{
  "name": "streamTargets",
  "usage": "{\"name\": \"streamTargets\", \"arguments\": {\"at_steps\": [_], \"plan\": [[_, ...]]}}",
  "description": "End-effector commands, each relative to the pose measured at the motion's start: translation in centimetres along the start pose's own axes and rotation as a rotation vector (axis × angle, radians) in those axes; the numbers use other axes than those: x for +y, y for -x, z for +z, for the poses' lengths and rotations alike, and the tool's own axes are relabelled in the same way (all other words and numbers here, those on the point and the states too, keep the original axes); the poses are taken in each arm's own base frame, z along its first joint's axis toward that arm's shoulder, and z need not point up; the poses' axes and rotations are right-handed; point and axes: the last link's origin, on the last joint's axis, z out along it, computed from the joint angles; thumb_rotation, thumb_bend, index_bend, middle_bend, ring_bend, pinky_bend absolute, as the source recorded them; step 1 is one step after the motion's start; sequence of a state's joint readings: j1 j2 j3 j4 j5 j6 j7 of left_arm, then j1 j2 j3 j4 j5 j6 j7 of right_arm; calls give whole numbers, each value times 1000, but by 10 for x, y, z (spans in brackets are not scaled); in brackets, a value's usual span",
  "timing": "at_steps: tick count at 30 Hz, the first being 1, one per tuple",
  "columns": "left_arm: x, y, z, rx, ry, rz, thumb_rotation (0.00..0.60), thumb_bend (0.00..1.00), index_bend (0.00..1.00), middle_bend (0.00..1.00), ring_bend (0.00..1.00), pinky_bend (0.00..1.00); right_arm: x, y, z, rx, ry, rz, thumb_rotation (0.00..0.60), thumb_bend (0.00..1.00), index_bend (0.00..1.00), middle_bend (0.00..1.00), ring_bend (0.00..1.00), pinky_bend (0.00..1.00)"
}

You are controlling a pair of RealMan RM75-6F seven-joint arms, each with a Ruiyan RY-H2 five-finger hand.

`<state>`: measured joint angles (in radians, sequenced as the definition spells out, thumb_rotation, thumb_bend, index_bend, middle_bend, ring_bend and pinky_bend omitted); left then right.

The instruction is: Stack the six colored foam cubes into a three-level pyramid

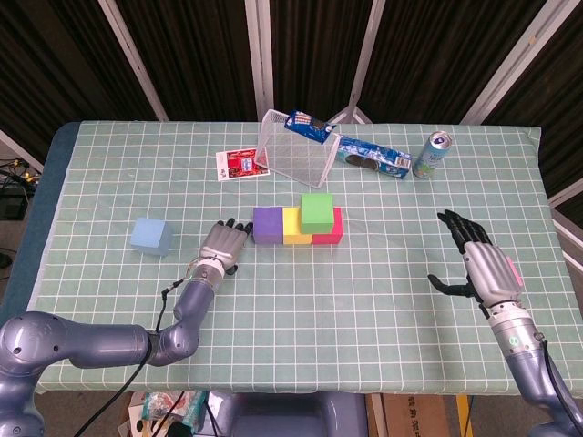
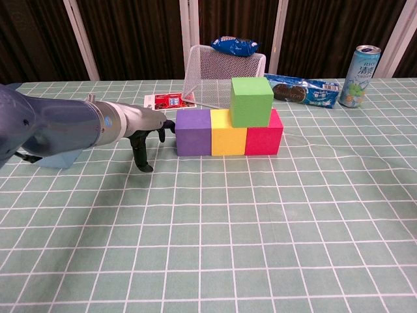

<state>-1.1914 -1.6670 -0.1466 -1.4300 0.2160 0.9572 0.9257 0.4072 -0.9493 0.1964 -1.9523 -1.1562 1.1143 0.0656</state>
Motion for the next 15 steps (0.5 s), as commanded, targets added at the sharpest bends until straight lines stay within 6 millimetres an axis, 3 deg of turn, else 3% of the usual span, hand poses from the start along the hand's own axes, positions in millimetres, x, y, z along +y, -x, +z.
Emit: {"name": "streamTargets", "arguments": {"at_steps": [1,11,15], "plan": [[-1,0,0,-1,-1,-1,600,368,67,143,90,184,0,0,0,-1,0,1,600,288,0,0,0,0],[-24,-3,-7,16,-42,-8,600,360,67,144,90,184,0,-1,0,-2,1,8,600,288,0,0,0,0],[-37,-14,-15,54,-52,-37,600,280,67,144,90,184,0,-1,0,-2,0,9,600,289,0,0,0,0]]}}
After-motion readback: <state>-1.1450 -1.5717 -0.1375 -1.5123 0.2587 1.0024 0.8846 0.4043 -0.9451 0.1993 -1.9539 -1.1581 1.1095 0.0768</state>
